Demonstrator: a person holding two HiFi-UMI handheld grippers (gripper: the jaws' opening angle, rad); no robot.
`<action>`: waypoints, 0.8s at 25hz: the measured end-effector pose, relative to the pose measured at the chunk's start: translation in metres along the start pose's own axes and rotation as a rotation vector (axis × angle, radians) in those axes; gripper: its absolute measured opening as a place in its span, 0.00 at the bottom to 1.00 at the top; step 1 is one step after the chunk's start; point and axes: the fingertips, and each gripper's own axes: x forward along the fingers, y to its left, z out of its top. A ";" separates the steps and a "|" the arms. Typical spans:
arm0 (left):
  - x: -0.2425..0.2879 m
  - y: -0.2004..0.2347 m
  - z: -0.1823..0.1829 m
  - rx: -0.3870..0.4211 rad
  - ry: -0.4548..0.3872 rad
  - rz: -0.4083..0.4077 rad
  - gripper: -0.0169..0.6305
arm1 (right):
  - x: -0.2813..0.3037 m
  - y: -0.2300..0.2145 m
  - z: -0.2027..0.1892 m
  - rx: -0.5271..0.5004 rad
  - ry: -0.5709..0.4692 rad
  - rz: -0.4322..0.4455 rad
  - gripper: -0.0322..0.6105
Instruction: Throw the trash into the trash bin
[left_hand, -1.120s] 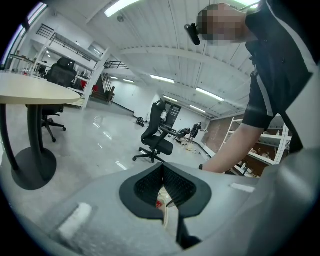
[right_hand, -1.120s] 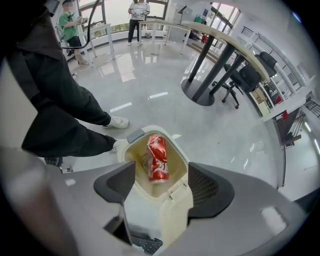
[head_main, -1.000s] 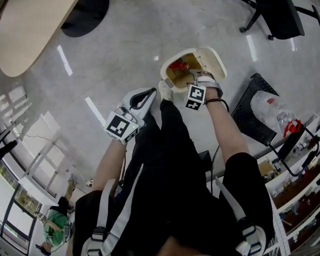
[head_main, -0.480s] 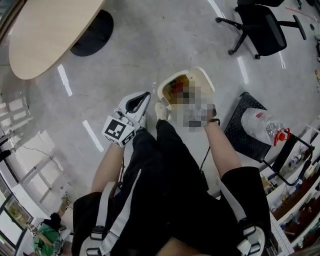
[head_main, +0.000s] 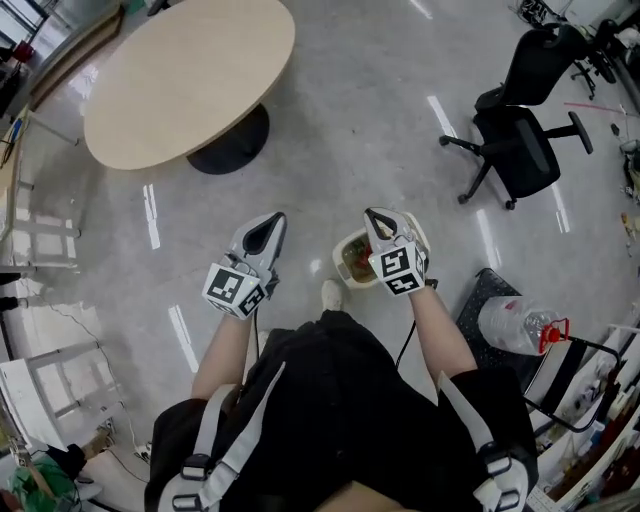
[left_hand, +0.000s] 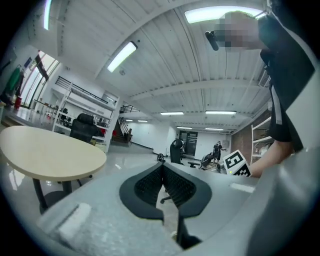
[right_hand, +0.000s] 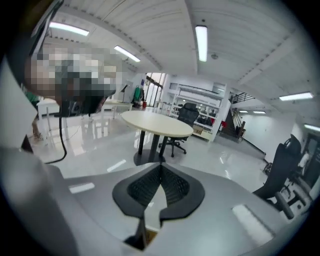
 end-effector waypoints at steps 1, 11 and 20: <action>-0.010 0.003 0.007 0.008 -0.013 0.012 0.03 | -0.005 -0.002 0.013 0.043 -0.041 -0.012 0.06; -0.155 0.057 0.053 0.052 -0.103 0.195 0.03 | -0.038 0.092 0.131 0.270 -0.313 -0.037 0.06; -0.307 0.095 0.057 0.022 -0.167 0.310 0.03 | -0.058 0.228 0.186 0.338 -0.389 0.051 0.06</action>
